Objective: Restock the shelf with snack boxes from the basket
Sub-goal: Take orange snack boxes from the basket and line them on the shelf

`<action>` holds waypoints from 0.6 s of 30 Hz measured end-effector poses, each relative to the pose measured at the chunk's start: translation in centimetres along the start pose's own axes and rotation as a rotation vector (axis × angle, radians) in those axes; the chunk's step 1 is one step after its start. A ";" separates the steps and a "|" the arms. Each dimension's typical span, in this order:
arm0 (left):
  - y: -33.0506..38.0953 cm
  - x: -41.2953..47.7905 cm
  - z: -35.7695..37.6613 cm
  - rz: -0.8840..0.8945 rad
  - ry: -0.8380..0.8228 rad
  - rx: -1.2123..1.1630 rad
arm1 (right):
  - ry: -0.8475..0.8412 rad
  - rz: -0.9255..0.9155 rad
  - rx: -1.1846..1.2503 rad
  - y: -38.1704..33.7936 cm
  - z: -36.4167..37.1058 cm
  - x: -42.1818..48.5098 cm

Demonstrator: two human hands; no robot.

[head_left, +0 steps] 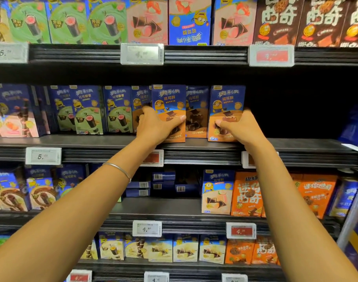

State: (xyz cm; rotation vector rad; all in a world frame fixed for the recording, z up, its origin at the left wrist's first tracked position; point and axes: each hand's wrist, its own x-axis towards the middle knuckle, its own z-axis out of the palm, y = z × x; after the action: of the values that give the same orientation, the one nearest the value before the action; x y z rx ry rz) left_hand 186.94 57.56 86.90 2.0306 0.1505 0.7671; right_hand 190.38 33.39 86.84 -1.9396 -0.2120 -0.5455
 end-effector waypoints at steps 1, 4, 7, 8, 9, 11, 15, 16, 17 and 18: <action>-0.1 0.1 -0.1 0.005 -0.011 0.023 | -0.008 0.002 -0.013 -0.1 0.1 0.0; -0.2 0.2 -0.2 0.021 -0.046 0.095 | -0.004 0.033 -0.088 -0.2 0.3 -0.2; -0.3 0.2 0.0 0.018 -0.069 0.183 | 0.017 0.050 -0.155 -0.4 0.6 -0.5; -0.2 0.2 0.1 0.018 -0.075 0.206 | 0.034 0.052 -0.188 -0.4 0.7 -0.6; -0.2 0.2 0.1 0.018 -0.084 0.225 | 0.060 0.050 -0.220 -0.4 0.8 -0.6; -0.2 0.2 0.1 0.015 -0.097 0.235 | 0.118 0.027 -0.231 -0.5 0.8 -0.7; -0.5 0.2 -0.1 0.018 -0.103 0.196 | 0.154 -0.009 -0.194 -0.4 0.7 -0.8; -0.5 0.2 -0.1 0.019 -0.106 0.199 | 0.156 -0.012 -0.193 -0.3 0.7 -0.8; -0.5 0.2 -0.1 0.019 -0.113 0.207 | 0.158 -0.014 -0.192 -0.3 0.6 -0.9; -0.5 0.2 -0.1 0.019 -0.120 0.215 | 0.160 -0.018 -0.188 -0.3 0.6 -0.9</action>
State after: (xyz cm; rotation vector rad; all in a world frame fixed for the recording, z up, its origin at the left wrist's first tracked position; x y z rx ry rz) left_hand 187.13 58.00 86.67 2.2785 0.1505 0.6621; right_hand 189.65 34.10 86.44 -2.0653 -0.0788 -0.7517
